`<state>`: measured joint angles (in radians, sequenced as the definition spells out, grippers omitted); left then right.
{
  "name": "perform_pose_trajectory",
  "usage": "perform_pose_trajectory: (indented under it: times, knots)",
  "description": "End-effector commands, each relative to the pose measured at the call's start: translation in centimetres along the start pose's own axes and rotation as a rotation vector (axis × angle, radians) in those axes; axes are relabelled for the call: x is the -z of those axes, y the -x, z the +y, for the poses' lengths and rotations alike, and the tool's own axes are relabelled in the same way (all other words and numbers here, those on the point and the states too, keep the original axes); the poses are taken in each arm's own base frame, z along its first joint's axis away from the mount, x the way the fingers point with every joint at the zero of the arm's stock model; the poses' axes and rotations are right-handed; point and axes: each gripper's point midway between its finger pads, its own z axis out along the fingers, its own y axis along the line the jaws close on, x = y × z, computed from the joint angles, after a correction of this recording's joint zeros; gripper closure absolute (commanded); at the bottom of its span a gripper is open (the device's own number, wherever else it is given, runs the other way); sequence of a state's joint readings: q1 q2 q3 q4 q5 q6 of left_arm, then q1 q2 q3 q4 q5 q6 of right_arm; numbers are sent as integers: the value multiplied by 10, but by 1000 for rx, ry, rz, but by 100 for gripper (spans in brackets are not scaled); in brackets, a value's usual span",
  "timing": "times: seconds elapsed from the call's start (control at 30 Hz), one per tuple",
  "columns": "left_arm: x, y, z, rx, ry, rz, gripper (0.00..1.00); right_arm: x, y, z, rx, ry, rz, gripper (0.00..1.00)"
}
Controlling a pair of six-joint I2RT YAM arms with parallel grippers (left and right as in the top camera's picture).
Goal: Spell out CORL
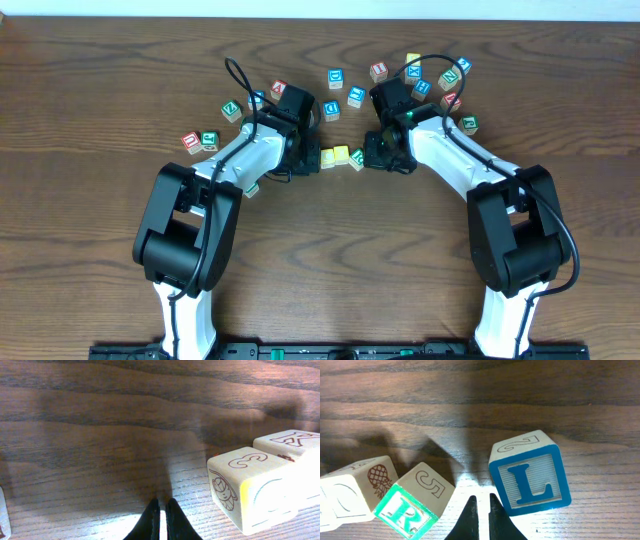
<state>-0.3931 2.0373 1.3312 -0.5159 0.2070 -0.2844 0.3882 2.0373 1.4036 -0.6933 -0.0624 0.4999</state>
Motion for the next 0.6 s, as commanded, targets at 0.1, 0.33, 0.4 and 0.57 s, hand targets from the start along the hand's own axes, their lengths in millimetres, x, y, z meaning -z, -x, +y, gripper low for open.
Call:
perform_pose_trajectory:
  times: [0.1,0.33,0.4,0.57]
  knots:
    - [0,4,3,5,18,-4,93,11,-4,16,47,44,-5,95]
    - [0,4,3,5,18,-3,93,11,-3,20,50,48,-16,95]
    - [0,4,3,5,18,-3,93,11,0,21,48,53,-26,94]
    - [0,4,3,5,18,-3,93,11,5,25,51,67,-50,93]
